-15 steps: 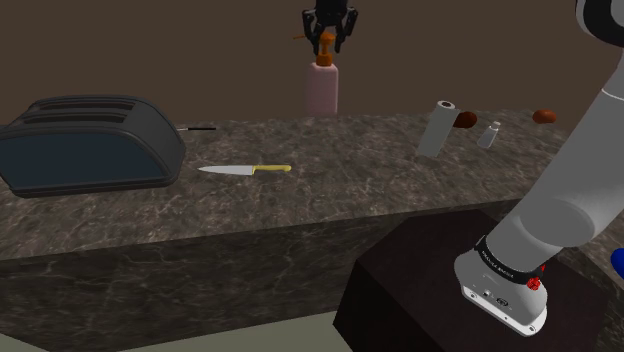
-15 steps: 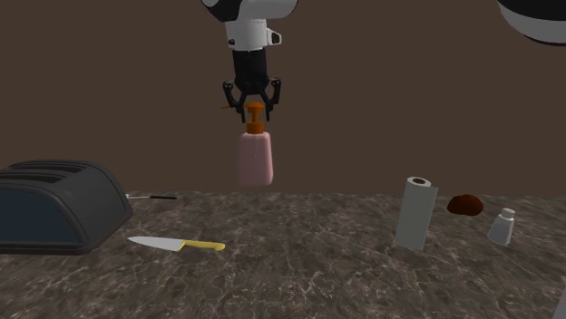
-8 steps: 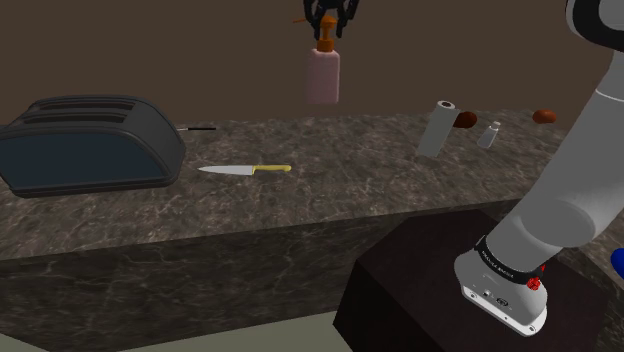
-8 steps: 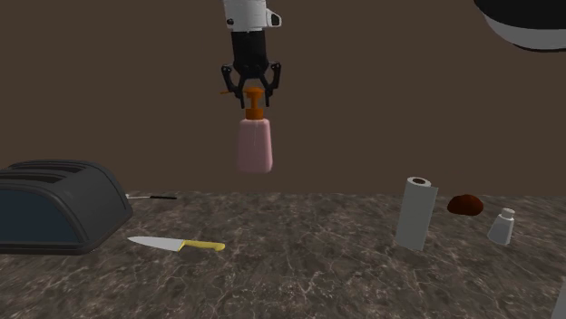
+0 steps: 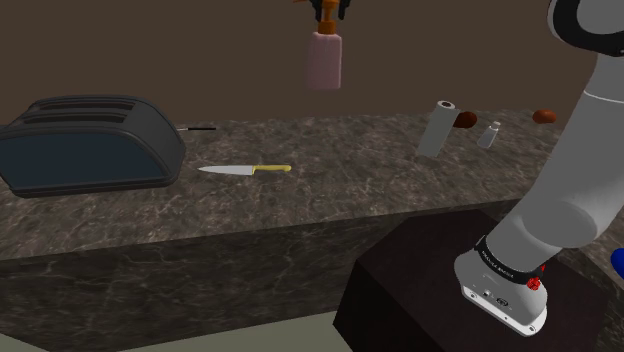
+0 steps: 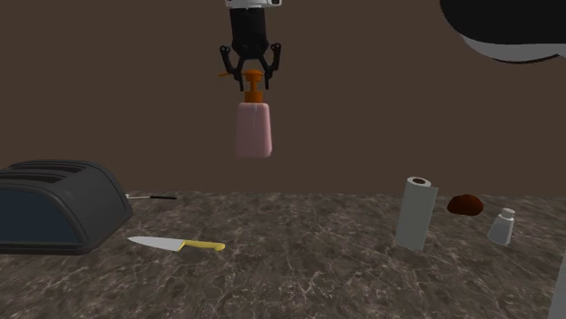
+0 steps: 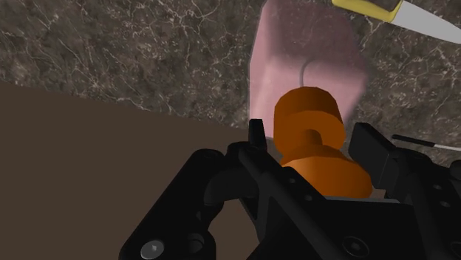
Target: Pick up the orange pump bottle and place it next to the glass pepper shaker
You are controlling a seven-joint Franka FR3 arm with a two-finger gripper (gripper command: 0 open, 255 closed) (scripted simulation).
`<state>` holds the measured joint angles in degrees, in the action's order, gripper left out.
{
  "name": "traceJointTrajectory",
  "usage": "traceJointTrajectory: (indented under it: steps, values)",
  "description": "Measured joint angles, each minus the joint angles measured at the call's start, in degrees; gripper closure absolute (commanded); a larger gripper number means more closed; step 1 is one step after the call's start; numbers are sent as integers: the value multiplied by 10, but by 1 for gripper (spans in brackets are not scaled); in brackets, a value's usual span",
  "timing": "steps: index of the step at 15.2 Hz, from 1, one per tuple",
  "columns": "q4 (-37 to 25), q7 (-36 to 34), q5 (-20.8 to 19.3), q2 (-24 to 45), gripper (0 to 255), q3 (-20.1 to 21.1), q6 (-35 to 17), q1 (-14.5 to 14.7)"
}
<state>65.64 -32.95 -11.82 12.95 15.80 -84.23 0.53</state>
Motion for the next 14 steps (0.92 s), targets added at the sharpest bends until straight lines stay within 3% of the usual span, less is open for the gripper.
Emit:
traceJointTrajectory:
  steps: [3,8,14]
  values:
    - [12,15,7,-15,255,-5,0,-12]
    - [147,77,41,-108,255,-33,-53,-63]
    - [253,157,64,-183,255,-77,-94,-105]
